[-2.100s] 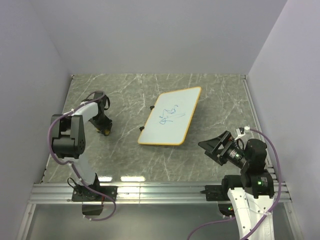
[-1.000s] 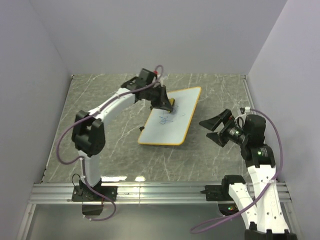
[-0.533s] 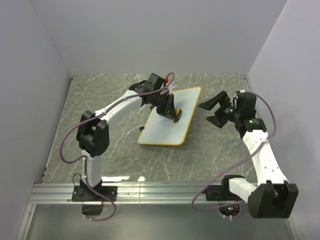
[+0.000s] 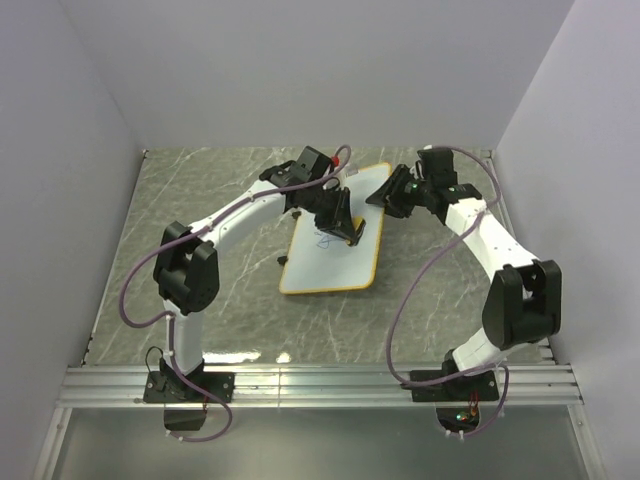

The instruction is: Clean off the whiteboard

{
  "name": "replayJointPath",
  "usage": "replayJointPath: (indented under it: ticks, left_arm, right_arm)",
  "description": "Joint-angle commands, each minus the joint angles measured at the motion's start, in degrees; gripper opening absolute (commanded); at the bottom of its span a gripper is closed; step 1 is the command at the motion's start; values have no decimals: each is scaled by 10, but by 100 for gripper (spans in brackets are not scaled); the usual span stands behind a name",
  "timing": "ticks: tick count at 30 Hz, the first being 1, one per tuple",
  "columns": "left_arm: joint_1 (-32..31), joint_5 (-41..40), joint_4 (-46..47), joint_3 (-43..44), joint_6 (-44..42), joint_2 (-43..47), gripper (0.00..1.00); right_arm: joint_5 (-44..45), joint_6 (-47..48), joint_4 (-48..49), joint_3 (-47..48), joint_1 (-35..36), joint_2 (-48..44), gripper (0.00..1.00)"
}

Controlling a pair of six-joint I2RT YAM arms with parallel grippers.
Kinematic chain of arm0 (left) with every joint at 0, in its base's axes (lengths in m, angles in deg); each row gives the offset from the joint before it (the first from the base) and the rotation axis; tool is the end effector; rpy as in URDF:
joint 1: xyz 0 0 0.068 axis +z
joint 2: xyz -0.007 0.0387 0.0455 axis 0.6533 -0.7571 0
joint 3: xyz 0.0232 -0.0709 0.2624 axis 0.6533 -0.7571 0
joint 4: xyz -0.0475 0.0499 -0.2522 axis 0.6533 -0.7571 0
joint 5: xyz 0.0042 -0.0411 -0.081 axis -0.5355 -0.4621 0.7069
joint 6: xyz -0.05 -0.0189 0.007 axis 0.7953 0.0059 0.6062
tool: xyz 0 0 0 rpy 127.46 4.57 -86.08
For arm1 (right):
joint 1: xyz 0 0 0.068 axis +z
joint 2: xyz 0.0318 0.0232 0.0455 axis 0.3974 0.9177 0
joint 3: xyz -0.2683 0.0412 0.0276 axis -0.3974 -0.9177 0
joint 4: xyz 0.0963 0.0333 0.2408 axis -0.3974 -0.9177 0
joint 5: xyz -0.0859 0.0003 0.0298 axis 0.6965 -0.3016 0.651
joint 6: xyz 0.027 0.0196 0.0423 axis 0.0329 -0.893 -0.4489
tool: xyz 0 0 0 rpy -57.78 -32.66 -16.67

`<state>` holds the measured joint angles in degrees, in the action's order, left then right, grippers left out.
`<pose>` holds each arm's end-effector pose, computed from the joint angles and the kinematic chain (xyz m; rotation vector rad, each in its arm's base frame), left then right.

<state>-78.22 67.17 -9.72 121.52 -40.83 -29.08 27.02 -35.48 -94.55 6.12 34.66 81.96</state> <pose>0.3346 -0.2826 0.2829 0.5219 2.6224 -1.2200 0.3341 0.0828 0.2958 0.4394 2.3538 1.0250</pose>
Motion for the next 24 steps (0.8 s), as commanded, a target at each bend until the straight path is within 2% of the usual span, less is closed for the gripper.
replayJointPath:
  ticks: [1,2,6,13,17,21,24]
  left_arm:
    - [-12,10,4,30,11,18,0]
    - [-13,12,5,38,12,17,0]
    - [-28,8,6,52,19,15,0]
    - [-50,-4,19,96,73,-12,0]
    - [-42,-71,-50,105,82,-51,0]
    - [-18,-139,-97,67,70,-88,0]
    - [13,-136,-91,6,65,-91,0]
  right_arm:
    - [-6,20,15,49,12,22,40]
    - [-6,20,15,51,13,25,25]
    - [-3,28,7,59,13,35,1]
    - [-4,38,-9,60,13,41,0]
    - [-7,49,-24,65,14,41,0]
    - [-9,56,-33,66,13,32,0]
    - [-10,63,-41,65,14,25,0]
